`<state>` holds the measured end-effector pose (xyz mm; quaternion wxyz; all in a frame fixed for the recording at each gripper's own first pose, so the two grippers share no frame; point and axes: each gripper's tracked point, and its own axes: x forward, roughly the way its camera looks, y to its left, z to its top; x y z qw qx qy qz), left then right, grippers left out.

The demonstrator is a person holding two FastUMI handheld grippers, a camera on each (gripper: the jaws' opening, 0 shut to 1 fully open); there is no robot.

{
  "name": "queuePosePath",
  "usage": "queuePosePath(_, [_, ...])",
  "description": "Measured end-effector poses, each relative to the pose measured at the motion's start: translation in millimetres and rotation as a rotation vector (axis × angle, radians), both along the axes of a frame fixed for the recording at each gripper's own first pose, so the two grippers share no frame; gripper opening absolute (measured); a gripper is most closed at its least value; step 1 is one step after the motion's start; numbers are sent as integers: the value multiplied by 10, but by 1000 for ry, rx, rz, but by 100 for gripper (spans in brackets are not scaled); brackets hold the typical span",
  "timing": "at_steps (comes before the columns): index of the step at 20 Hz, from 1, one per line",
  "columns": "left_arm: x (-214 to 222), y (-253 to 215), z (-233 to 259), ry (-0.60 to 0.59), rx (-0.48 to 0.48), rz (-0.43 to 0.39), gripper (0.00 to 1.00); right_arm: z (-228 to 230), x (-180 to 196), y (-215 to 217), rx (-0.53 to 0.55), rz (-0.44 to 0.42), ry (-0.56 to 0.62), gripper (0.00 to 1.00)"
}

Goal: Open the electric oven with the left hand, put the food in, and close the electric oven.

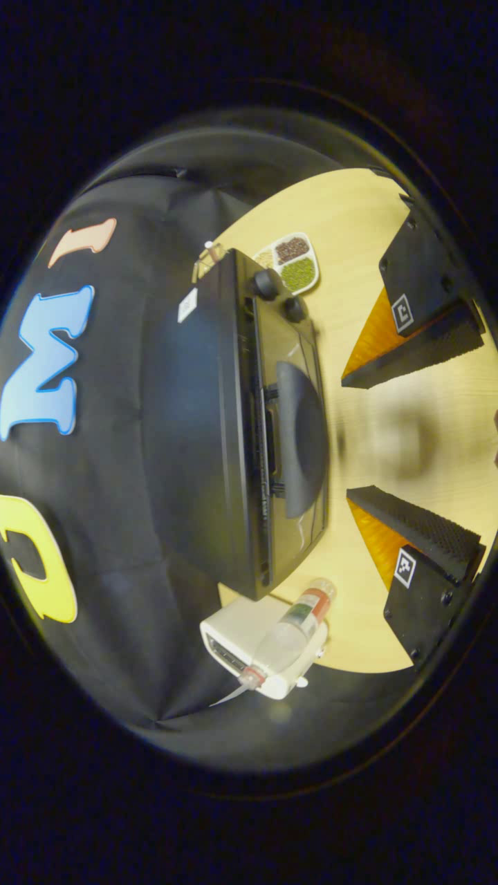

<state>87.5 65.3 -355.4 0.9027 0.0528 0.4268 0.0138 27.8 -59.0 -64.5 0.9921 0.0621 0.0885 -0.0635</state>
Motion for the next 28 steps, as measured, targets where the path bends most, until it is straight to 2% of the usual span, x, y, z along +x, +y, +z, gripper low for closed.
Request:
queuePosePath(3, [72, -232, 669, -228, -21, -27, 97, 62, 44, -63, -17, 23, -17, 97])
queuePosePath(5, [-10, -384, 1195, -380, -34, -37, 99, 166, 49, -59, -36, 45, -45, 97])
queuePosePath(7, [-172, -487, 1697, -509, -36, -36, 94, 300, 87, -34, -53, 69, -70, 97])
queuePosePath(9, [-346, -549, 2251, -640, -33, -14, 99, 509, 126, 75, -64, 100, -109, 97])
queuePosePath(12, [-676, -631, 2930, -778, -52, 15, 98, 785, 72, 262, -75, 145, -165, 97])
queuePosePath(14, [-872, -684, 3349, -854, -56, 0, 98, 924, 24, 437, -61, 176, -189, 96])
queuePosePath(16, [-1028, -711, 3629, -890, -46, -9, 94, 1008, -4, 577, -52, 196, -202, 96])
queuePosePath(19, [-1119, -713, 3787, -910, -38, -23, 98, 1077, -51, 723, -48, 202, -209, 96])
queuePosePath(28, [-1073, -392, 3655, -889, -85, -53, 98, 1105, -187, 1040, -41, 158, -193, 96])
